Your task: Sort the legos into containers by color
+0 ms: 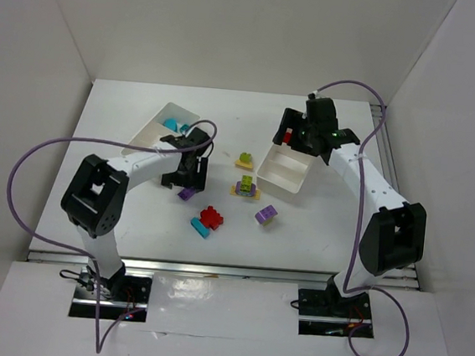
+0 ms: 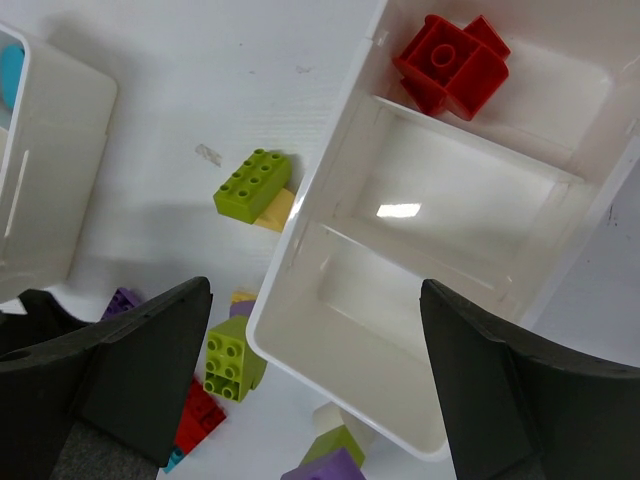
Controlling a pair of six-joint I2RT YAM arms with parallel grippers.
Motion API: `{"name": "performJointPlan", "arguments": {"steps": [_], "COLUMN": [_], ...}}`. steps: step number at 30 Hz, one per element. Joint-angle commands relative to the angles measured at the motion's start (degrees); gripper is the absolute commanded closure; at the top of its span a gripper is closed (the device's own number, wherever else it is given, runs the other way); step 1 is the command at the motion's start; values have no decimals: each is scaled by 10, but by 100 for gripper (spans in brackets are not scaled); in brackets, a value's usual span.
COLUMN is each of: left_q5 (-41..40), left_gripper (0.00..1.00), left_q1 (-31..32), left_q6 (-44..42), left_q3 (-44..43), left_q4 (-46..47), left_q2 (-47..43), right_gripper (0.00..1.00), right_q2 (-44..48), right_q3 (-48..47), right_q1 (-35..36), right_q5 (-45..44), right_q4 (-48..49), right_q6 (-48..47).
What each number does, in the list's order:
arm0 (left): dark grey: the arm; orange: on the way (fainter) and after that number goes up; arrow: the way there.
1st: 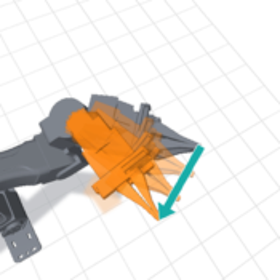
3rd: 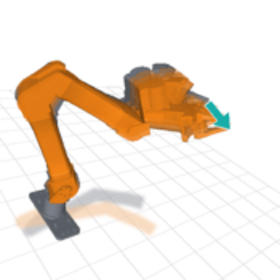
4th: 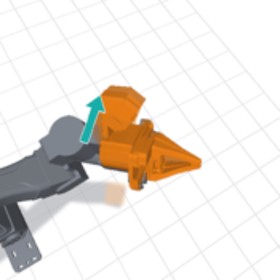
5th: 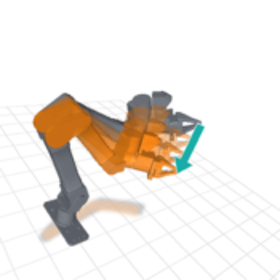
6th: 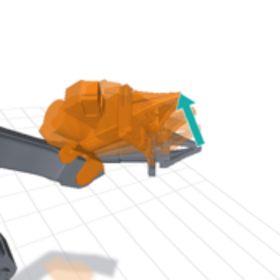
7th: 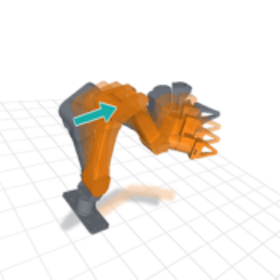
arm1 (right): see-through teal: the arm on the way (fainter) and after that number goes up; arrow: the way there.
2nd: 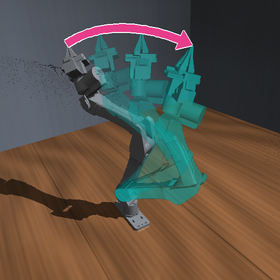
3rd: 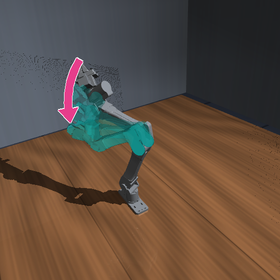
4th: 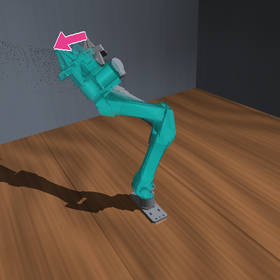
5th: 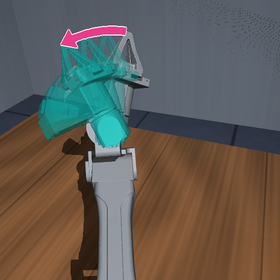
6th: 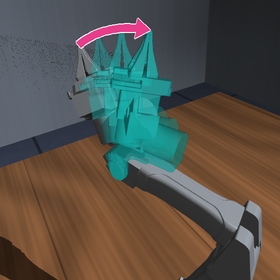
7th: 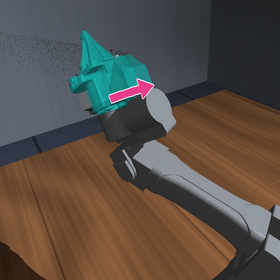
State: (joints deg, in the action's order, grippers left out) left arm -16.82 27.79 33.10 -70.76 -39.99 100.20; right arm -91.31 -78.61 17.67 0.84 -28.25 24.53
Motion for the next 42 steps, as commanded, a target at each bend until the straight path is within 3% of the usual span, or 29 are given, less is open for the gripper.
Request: {"name": "performJointPlan", "arguments": {"steps": [1,8,11,12,15,16,20,23,30,42], "left_q5": [15,31,47,47,47,47,57,64,64,62], "left_gripper": [11,19,35,45,64,77,98,100,100,100], "left_q1": [-2,-7,-7,-7,-7,-7,-7,-46,-157,-225], "left_q6": [-27,-39,-45,-45,-45,-45,-32,-9,26,54], "left_q3": [-6,5,-5,-5,-28,-38,-113,-201,-300,-329], "left_q4": [25,55,55,55,44,38,-6,-37,-107,-89], "left_q2": [32,60,71,71,66,60,36,25,68,161], "right_gripper": [8,8,8,8,8,8,8,8,8,8], "right_q2": [3,8,8,8,8,8,8,8,8,8], "right_q3": [-2,-2,-2,-2,-2,-2,-8,-8,-8,-14], "right_q1": [-4,-4,-4,-4,-4,-4,-4,-4,-4,-4], "right_q5": [-2,-14,-14,-14,-14,-19,-19,-19,-19,-35], "right_q4": [-3,-3,-3,-3,-3,-3,-3,-3,-3,-14], "right_q6": [-5,-5,-5,-5,-5,-5,-5,-5,-11,-16]}}
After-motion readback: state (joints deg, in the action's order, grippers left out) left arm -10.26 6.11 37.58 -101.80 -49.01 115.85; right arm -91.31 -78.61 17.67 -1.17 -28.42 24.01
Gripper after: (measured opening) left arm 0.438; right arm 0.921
